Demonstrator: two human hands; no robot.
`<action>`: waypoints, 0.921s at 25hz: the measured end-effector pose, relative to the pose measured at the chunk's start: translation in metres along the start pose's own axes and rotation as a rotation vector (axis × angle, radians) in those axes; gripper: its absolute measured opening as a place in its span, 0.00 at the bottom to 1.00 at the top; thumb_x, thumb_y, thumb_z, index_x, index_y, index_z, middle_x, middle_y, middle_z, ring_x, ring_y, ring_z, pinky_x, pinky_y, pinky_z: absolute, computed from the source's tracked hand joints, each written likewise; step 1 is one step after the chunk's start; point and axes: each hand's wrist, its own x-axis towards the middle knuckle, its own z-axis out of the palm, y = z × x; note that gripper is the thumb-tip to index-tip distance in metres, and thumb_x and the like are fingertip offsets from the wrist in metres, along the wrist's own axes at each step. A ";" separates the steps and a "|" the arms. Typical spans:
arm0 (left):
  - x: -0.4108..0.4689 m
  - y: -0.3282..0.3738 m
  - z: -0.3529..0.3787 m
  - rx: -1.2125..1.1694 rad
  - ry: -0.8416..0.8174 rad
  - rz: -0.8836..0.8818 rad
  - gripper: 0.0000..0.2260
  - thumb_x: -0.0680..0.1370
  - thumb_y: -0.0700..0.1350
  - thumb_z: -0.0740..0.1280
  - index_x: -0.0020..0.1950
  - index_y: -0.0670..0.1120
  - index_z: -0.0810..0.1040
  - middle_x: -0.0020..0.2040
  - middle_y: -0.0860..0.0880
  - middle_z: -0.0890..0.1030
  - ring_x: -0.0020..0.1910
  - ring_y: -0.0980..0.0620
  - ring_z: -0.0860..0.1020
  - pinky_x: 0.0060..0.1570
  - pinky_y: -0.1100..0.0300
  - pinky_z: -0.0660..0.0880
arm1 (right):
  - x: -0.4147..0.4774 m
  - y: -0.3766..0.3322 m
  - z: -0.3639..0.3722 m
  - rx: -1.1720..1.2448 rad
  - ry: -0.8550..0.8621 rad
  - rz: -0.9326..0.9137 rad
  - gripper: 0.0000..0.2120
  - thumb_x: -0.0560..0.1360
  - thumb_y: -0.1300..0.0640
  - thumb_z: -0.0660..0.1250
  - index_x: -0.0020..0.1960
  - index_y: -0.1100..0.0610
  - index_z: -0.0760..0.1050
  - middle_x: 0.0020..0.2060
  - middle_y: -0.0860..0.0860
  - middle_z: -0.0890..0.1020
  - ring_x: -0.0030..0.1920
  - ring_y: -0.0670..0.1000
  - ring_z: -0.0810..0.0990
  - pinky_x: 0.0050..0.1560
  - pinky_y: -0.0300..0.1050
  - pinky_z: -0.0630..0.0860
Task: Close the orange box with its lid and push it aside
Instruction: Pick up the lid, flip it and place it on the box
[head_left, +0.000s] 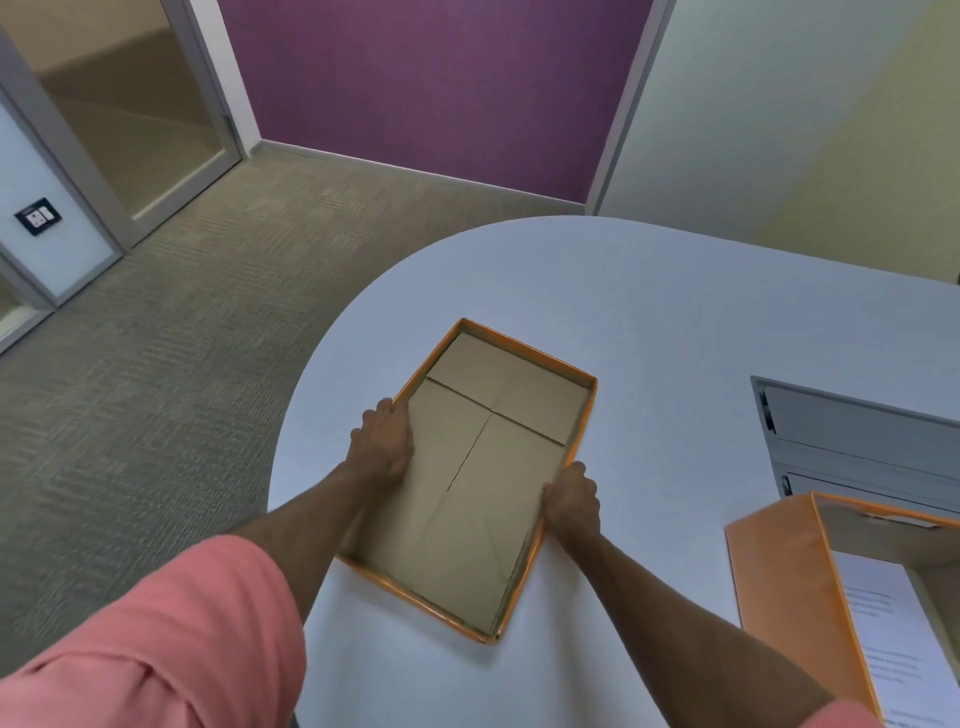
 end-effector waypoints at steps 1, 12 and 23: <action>0.000 0.002 -0.002 -0.046 0.017 -0.037 0.14 0.82 0.41 0.55 0.67 0.40 0.67 0.65 0.39 0.71 0.61 0.40 0.72 0.62 0.44 0.73 | 0.000 0.000 -0.001 -0.018 0.006 0.012 0.17 0.80 0.60 0.60 0.66 0.64 0.63 0.62 0.62 0.75 0.61 0.63 0.77 0.56 0.54 0.75; -0.012 0.045 -0.038 -0.522 0.159 -0.206 0.16 0.74 0.29 0.64 0.62 0.36 0.78 0.60 0.38 0.79 0.59 0.41 0.77 0.59 0.49 0.77 | 0.008 0.004 -0.096 0.032 0.168 -0.067 0.10 0.76 0.68 0.56 0.56 0.64 0.70 0.54 0.61 0.76 0.50 0.60 0.77 0.44 0.49 0.72; -0.085 0.193 -0.074 -0.642 0.182 -0.041 0.17 0.76 0.33 0.66 0.66 0.38 0.74 0.62 0.39 0.78 0.60 0.41 0.77 0.57 0.52 0.76 | -0.007 0.076 -0.259 0.098 0.309 -0.166 0.11 0.77 0.64 0.60 0.59 0.63 0.74 0.55 0.61 0.78 0.52 0.62 0.78 0.48 0.49 0.76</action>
